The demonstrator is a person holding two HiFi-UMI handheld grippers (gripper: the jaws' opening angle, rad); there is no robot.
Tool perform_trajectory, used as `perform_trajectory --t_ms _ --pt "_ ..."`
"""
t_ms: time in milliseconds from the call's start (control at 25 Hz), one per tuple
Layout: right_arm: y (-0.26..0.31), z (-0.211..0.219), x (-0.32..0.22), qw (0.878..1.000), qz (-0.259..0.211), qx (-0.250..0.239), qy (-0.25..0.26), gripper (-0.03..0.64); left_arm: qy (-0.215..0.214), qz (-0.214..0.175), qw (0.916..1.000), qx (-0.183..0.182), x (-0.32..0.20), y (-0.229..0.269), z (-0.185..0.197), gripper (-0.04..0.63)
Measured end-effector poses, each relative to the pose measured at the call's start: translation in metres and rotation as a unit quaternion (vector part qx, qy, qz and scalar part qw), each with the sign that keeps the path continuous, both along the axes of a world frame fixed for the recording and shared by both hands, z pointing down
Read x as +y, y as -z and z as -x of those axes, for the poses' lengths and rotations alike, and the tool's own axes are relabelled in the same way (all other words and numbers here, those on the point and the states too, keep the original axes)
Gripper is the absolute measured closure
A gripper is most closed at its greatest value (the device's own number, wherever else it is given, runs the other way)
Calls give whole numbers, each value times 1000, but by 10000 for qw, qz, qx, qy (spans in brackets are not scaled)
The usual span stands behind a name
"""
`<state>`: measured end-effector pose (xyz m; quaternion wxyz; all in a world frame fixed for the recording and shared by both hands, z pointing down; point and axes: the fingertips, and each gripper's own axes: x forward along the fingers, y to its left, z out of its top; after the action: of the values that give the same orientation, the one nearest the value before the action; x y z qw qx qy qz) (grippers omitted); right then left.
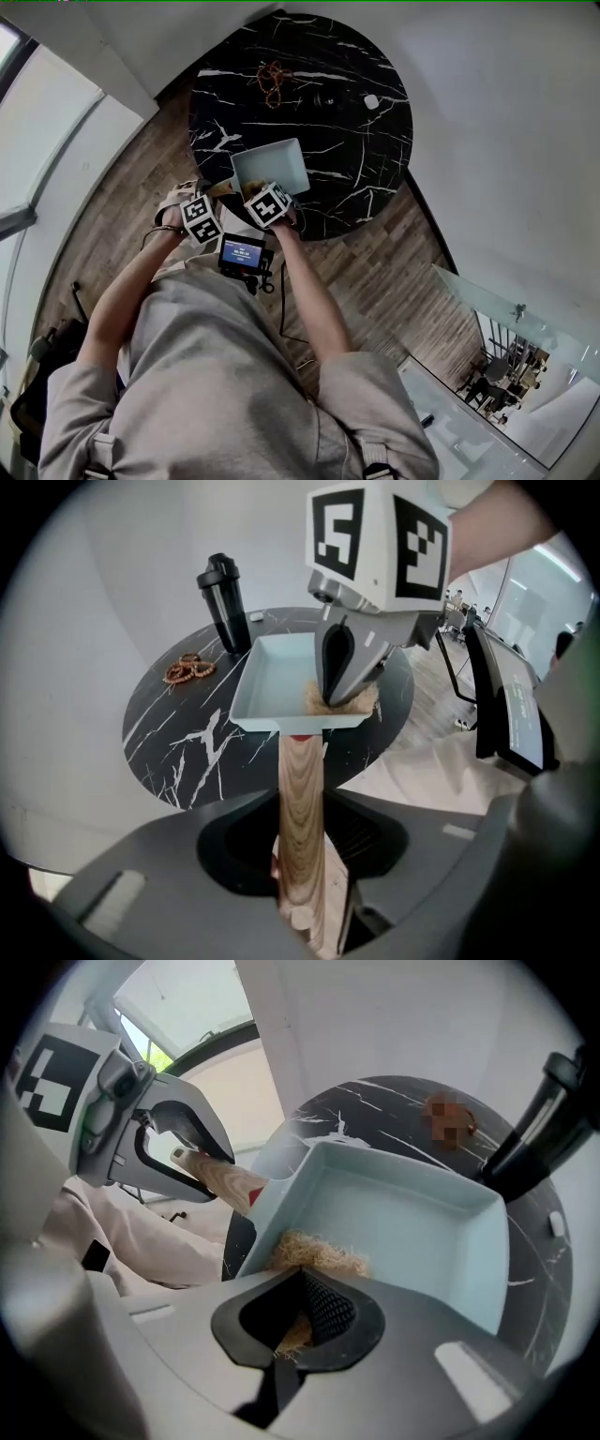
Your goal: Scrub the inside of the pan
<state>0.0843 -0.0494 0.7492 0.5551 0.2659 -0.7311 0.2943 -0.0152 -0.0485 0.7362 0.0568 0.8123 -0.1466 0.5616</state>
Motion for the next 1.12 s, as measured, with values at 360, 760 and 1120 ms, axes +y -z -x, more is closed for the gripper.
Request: perform_trajectory --t_ms 360,760,1120 --pt "32 -76 -23 9846 -1450 919 321 597 -90 -89 9995 283 3 4 -5 453" --pt "5 -124 -37 9771 -1135 1741 452 597 -283 -498 9980 267 -1 2 -9 453" --pt "-2 -116 -58 9732 -1415 1757 457 598 -495 -405 9971 421 3 7 -14 453"
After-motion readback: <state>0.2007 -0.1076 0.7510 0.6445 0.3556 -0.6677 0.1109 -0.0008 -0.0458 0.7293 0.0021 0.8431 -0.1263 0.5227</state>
